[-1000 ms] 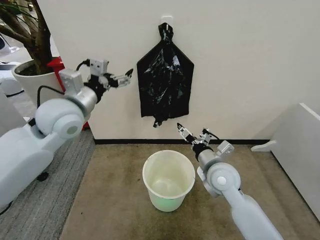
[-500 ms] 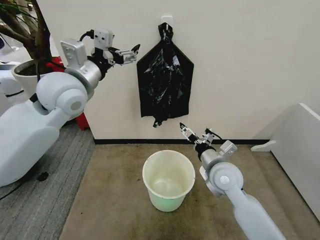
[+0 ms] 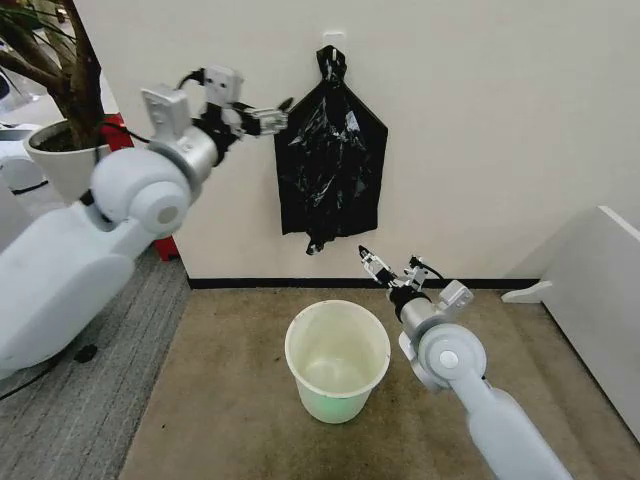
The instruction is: Place the garbage bag over the trash bin.
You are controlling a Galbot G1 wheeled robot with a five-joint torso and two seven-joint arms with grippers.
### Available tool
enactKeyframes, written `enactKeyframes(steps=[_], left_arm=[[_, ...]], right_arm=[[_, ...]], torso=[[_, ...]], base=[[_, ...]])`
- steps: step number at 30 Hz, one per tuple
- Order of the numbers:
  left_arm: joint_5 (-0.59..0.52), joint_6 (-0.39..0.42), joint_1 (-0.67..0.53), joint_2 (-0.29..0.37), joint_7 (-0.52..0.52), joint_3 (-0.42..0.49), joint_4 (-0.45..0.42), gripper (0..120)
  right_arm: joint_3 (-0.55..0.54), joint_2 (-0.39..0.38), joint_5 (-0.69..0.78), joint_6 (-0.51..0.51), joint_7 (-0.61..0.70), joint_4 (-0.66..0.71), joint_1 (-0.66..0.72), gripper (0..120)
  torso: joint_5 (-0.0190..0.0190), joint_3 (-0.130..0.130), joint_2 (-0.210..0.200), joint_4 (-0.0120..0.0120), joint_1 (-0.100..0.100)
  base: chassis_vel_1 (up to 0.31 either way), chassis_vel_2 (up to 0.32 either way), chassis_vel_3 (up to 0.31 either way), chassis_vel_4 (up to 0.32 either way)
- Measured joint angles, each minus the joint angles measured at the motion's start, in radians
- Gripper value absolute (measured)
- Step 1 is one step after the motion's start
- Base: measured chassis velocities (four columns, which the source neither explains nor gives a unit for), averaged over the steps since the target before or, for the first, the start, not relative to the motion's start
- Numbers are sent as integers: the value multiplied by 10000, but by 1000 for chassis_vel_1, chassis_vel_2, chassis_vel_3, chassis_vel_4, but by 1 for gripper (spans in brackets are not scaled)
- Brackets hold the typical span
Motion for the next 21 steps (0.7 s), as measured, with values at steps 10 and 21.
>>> enactKeyframes(steps=[10,21], left_arm=[[111,2271,-712,-898,-1655,1610,272,100],[-426,3106,-1277,-2214,-2980,2530,1395,100]], right_arm=[[320,2,-5,8,-5,30,-137,100],[622,122,-39,10,-146,72,-362,100]], torso=[[-2,0,0,6,0],[0,0,0,2,0]], base=[[0,0,0,0],[0,0,0,0]])
